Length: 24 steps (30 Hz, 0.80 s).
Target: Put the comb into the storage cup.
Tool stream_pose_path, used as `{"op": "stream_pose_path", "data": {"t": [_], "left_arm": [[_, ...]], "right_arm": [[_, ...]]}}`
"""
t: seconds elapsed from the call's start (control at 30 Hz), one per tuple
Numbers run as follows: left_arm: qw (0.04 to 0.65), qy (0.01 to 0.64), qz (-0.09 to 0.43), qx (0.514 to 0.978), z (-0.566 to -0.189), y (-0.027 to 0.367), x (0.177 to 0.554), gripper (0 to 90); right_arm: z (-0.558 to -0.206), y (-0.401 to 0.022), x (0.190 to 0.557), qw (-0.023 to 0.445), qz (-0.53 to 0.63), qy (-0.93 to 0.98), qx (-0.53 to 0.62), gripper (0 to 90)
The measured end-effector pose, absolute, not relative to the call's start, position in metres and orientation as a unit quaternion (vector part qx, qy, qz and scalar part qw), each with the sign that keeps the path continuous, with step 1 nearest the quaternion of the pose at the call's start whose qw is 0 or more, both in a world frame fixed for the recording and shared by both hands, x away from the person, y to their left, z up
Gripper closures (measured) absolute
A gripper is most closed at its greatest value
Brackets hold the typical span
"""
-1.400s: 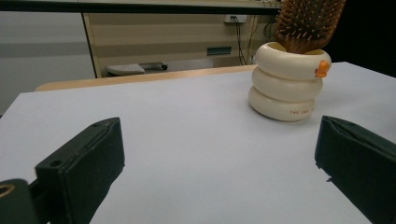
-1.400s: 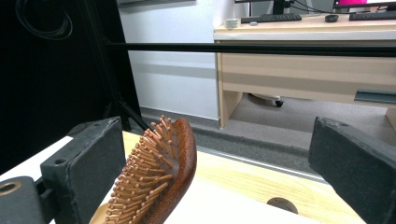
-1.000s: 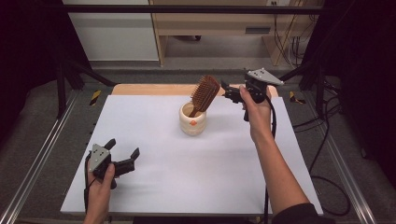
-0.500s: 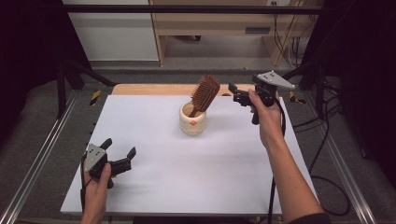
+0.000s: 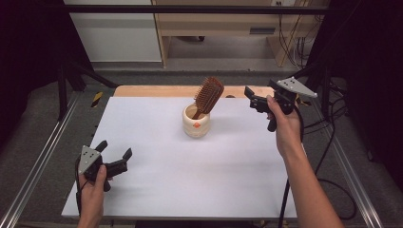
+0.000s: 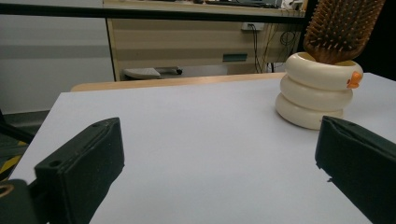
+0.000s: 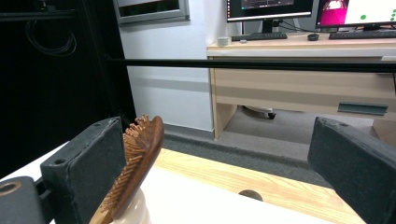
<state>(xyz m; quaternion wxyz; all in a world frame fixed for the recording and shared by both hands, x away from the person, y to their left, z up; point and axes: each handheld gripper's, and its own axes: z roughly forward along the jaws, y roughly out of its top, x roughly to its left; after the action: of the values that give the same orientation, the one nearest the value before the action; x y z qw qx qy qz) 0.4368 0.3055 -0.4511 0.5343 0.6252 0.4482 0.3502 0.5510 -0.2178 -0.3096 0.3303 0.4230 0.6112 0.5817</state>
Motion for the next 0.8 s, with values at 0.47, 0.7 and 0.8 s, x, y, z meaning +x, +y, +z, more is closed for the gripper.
{"op": "stream_pose_path", "data": {"t": [0.47, 0.7, 0.8], "left_arm": [[0.535, 0.451, 0.353, 0.621, -0.451, 0.308, 0.437, 1.3], [0.537, 0.453, 0.35, 0.62, -0.452, 0.31, 0.437, 1.2], [0.538, 0.451, 0.351, 0.62, -0.451, 0.31, 0.437, 1.3]], "right_arm": [[-0.316, -0.236, 0.535, 0.336, 0.581, 0.606, 0.426, 4.3], [-0.318, -0.243, 0.527, 0.341, 0.576, 0.611, 0.423, 4.3], [-0.318, -0.245, 0.524, 0.343, 0.576, 0.61, 0.422, 4.3]]}}
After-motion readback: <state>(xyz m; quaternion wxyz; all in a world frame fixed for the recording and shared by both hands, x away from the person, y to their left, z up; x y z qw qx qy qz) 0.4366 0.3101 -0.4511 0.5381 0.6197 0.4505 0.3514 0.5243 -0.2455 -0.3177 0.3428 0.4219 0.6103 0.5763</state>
